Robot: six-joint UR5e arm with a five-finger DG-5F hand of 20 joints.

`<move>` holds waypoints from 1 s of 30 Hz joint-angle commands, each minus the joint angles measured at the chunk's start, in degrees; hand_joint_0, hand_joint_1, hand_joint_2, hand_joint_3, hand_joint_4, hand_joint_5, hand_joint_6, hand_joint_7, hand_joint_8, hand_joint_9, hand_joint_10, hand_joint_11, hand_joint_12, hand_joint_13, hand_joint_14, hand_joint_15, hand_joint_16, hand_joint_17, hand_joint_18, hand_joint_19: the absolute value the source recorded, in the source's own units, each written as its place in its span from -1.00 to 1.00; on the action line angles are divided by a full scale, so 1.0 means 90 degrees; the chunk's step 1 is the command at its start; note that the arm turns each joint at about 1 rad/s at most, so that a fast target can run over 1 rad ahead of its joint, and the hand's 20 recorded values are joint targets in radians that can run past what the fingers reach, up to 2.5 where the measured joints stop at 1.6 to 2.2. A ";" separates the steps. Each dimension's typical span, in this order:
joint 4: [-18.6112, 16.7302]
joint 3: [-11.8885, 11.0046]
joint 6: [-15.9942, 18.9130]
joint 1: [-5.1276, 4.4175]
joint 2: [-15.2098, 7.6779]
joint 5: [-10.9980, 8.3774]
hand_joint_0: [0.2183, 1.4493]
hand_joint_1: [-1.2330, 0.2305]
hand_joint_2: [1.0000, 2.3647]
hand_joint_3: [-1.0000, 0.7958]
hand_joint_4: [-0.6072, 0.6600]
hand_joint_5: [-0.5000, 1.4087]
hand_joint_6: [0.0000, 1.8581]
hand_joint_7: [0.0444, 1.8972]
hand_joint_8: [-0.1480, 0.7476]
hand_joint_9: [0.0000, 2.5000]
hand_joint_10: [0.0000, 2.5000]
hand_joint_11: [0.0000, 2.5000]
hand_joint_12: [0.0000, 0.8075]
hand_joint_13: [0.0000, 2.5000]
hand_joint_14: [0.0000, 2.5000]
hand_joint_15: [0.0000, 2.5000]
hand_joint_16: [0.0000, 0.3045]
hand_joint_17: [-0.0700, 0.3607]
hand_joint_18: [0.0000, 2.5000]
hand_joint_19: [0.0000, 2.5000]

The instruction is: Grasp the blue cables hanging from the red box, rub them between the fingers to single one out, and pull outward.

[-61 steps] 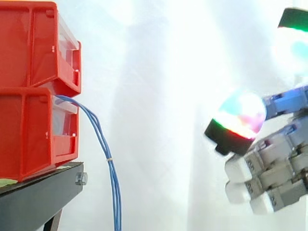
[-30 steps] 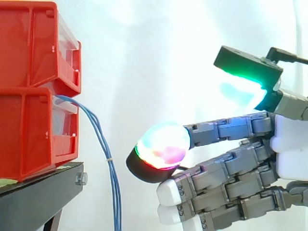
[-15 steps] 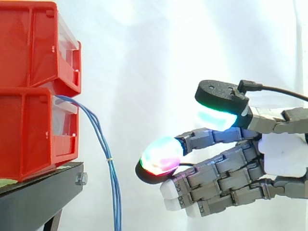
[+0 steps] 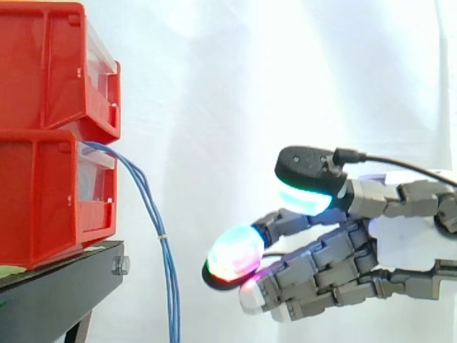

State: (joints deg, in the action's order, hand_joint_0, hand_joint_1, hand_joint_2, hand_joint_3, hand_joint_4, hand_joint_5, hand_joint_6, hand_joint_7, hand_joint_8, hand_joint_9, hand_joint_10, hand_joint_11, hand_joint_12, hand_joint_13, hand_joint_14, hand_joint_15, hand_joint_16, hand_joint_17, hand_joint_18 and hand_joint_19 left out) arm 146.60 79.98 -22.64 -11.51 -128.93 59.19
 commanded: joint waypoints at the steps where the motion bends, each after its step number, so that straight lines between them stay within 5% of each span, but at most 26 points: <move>1: -0.0253 -0.0020 -0.0141 0.0019 -0.0128 -0.0024 -0.53 -0.01 -0.99 -0.36 0.43 -0.66 -0.46 -0.22 0.00 -0.43 -1.00 -0.87 -0.13 -0.67 -0.99 -0.78 -0.73 -0.25 -0.82 -0.82; 11: -0.0351 -0.0147 -0.0600 0.0019 -0.0206 -0.0015 -0.53 -0.01 -0.99 -0.37 0.44 -0.65 -0.46 -0.22 0.01 -0.41 -0.99 -0.85 -0.13 -0.66 -0.99 -0.78 -0.73 -0.25 -0.81 -0.81; 12: -0.0322 -0.0303 -0.0610 0.0009 -0.0372 -0.0015 -0.53 -0.01 -0.99 -0.36 0.44 -0.65 -0.46 -0.22 0.01 -0.40 -0.99 -0.85 -0.13 -0.66 -0.99 -0.78 -0.73 -0.25 -0.81 -0.81; 13: -0.0292 -0.0811 -0.0434 0.0048 -0.0860 0.0083 -0.53 -0.01 -0.99 -0.37 0.44 -0.65 -0.46 -0.22 0.02 -0.40 -0.99 -0.85 -0.13 -0.66 -0.99 -0.78 -0.73 -0.25 -0.81 -0.81; 15: -0.0165 -0.1026 -0.0160 0.0048 -0.1026 0.0269 -0.53 -0.01 -0.99 -0.37 0.44 -0.65 -0.46 -0.22 0.02 -0.39 -1.00 -0.85 -0.13 -0.66 -0.99 -0.78 -0.73 -0.25 -0.81 -0.81; 20: 0.0137 -0.1055 0.0025 -0.0001 -0.1026 0.0356 -0.53 -0.01 -0.99 -0.36 0.44 -0.65 -0.46 -0.22 0.02 -0.39 -0.99 -0.85 -0.13 -0.65 -0.99 -0.78 -0.73 -0.25 -0.81 -0.81; 30: -0.0214 -0.1309 -0.0063 -0.0040 -0.1163 0.0464 -0.53 -0.01 -0.99 -0.36 0.44 -0.65 -0.46 -0.22 0.02 -0.37 -0.99 -0.83 -0.12 -0.64 -0.99 -0.77 -0.73 -0.24 -0.80 -0.79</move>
State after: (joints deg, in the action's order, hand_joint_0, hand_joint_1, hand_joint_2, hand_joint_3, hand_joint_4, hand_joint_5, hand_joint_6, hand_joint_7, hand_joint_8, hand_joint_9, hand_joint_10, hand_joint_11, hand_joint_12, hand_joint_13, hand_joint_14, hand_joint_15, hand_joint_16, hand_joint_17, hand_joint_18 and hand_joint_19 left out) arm 145.09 68.75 -23.25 -11.79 -139.26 62.90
